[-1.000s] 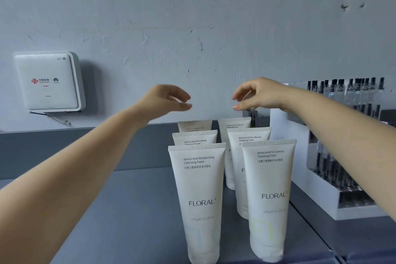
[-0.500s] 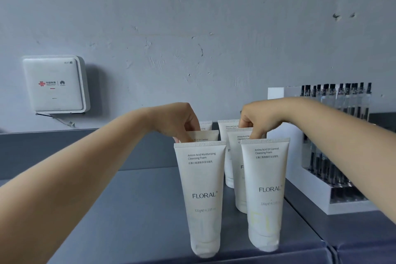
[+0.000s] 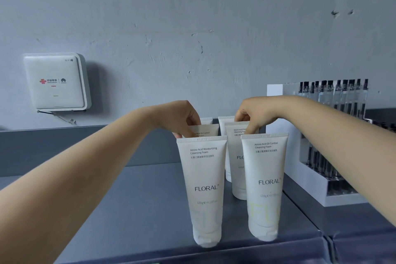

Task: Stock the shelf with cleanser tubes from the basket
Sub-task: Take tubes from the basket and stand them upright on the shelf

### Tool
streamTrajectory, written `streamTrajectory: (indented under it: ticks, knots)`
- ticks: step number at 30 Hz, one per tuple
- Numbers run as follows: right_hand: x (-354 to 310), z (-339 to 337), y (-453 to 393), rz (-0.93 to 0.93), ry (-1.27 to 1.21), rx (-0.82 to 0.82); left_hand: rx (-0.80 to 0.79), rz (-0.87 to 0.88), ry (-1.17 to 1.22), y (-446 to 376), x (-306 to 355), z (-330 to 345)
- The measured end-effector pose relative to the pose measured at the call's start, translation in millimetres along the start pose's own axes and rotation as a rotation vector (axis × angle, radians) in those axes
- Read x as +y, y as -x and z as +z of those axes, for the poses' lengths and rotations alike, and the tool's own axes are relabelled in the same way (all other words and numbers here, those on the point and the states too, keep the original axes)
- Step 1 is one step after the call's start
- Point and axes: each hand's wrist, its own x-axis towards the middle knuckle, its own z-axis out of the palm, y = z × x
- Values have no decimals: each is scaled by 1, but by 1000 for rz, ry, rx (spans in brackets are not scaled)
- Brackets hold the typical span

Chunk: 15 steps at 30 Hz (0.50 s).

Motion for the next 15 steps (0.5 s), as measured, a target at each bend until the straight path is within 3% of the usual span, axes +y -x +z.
streamTrajectory:
  ticks: [6,9,15]
  knots:
    - [-17,-20,17,-10,-48,356,284,51,48,9,9,-13]
    - [-31,-25,31,4,-4,523,432,98,-59,17,18,-16]
    - [-55,-20,67,95,201,737,552,159,-304,36,34,-12]
